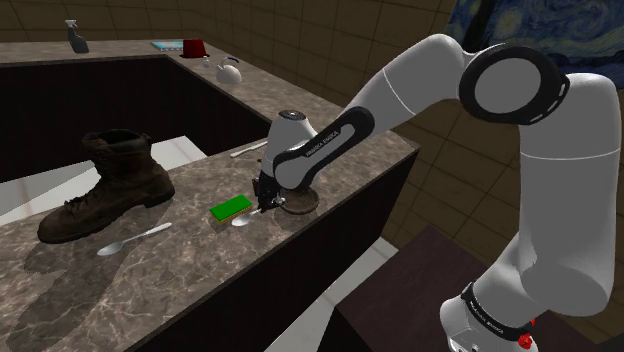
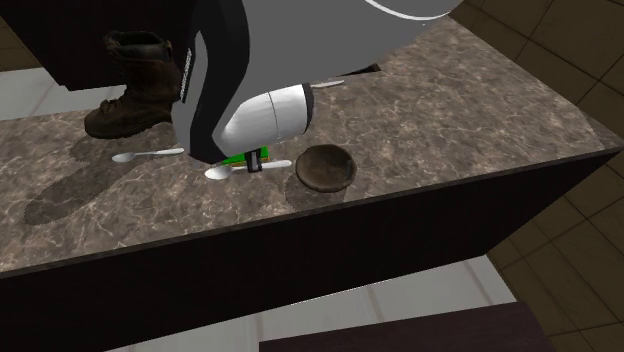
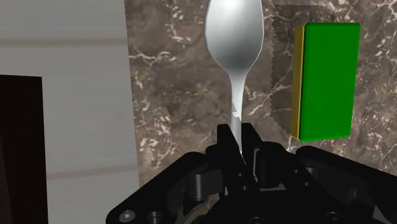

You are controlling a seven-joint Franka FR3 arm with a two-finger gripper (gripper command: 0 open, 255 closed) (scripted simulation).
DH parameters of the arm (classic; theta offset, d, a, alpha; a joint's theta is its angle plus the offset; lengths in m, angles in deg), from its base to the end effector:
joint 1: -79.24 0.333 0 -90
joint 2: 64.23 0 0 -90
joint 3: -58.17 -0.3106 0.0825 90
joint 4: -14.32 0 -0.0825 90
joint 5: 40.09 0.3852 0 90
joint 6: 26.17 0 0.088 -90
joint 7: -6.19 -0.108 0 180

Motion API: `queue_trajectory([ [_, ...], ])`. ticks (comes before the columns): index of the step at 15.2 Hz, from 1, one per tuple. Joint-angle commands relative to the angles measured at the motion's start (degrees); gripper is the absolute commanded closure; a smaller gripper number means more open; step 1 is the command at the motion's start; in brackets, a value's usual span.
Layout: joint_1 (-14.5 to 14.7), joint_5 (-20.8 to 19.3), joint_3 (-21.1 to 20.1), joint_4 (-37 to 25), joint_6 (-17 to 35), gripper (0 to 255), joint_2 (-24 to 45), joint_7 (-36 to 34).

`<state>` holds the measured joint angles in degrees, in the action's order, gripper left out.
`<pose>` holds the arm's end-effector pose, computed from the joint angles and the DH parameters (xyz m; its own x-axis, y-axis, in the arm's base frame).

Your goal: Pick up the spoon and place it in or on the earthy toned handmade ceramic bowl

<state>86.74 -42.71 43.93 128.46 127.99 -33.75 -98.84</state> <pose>0.5825 0.2281 0.2102 0.1213 -0.9824 -0.1418 -0.9836 -0.0997 -0.1506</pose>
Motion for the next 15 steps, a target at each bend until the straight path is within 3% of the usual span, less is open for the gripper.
queue_trajectory([
  [1,-0.3,0.3,-0.3,0.3,-1.0,255,-1.3,0.2],
  [2,-0.3,0.3,-0.3,0.3,-1.1,255,-1.4,0.2],
  [15,-16.9,5.0,-1.4,-0.1,-4.7,255,-2.5,19.5],
])
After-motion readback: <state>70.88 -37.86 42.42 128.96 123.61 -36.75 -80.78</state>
